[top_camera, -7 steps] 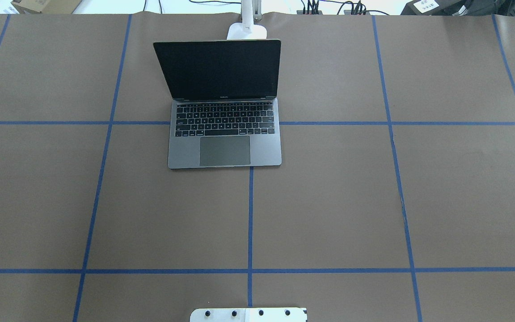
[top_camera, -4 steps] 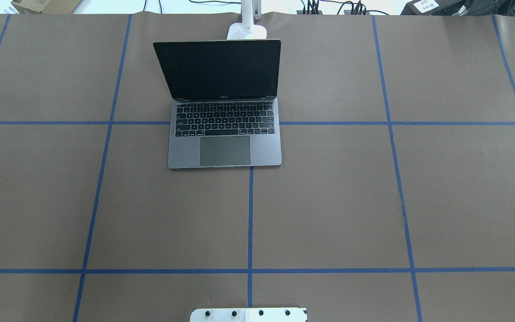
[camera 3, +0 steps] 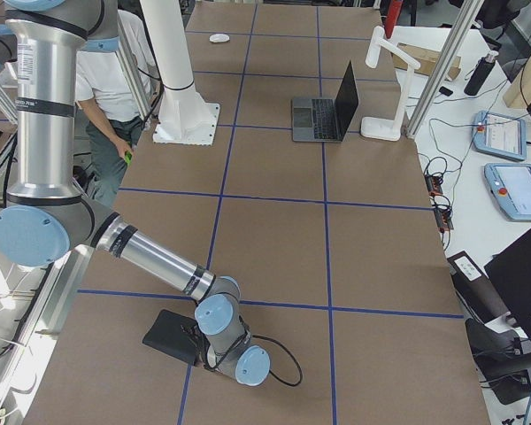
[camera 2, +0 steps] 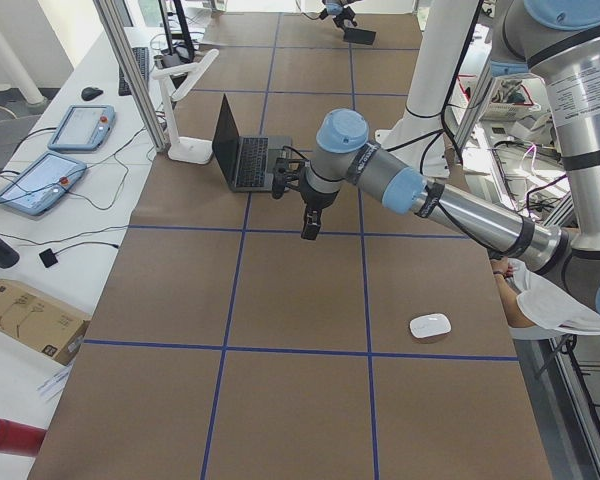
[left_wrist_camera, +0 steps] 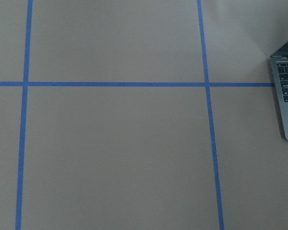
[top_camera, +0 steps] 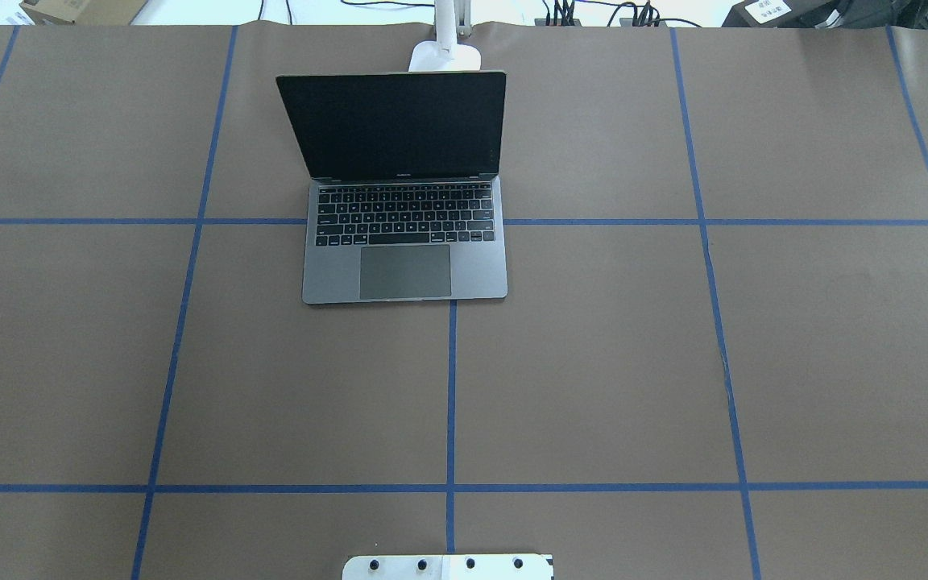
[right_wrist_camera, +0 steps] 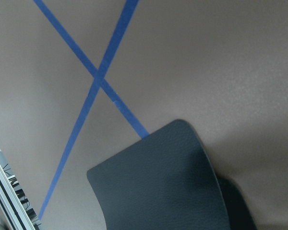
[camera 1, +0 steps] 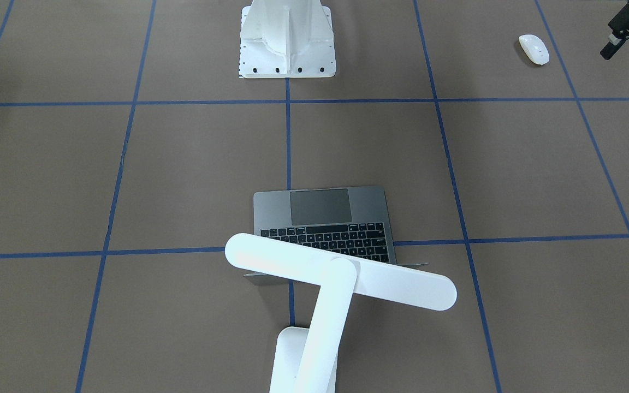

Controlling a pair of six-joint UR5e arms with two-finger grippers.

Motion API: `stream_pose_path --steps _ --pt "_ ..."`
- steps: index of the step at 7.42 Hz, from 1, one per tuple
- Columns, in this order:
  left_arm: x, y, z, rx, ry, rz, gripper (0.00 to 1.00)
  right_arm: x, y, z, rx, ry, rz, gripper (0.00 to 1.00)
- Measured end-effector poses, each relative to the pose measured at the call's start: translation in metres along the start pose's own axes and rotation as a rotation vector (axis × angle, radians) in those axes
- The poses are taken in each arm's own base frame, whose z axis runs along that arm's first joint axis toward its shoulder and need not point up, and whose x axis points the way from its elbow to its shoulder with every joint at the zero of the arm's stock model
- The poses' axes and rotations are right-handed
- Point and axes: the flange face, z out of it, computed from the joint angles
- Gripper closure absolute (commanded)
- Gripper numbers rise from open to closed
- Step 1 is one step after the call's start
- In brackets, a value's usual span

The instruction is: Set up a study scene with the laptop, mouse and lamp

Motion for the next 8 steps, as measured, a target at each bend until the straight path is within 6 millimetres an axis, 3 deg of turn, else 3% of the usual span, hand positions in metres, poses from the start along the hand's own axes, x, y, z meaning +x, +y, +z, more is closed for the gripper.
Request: stream_pose_path --steps 5,8 --pt "0.001 0.006 -0.004 0.001 -0.001 -0.003 0.0 -0.008 -0.018 0.001 0.037 -0.029 0.017 0.47" --pt "0.001 0.007 -0.005 0.001 -0.001 -0.003 0.0 -0.012 -0.019 0.0 0.038 -0.038 0.023 0.47"
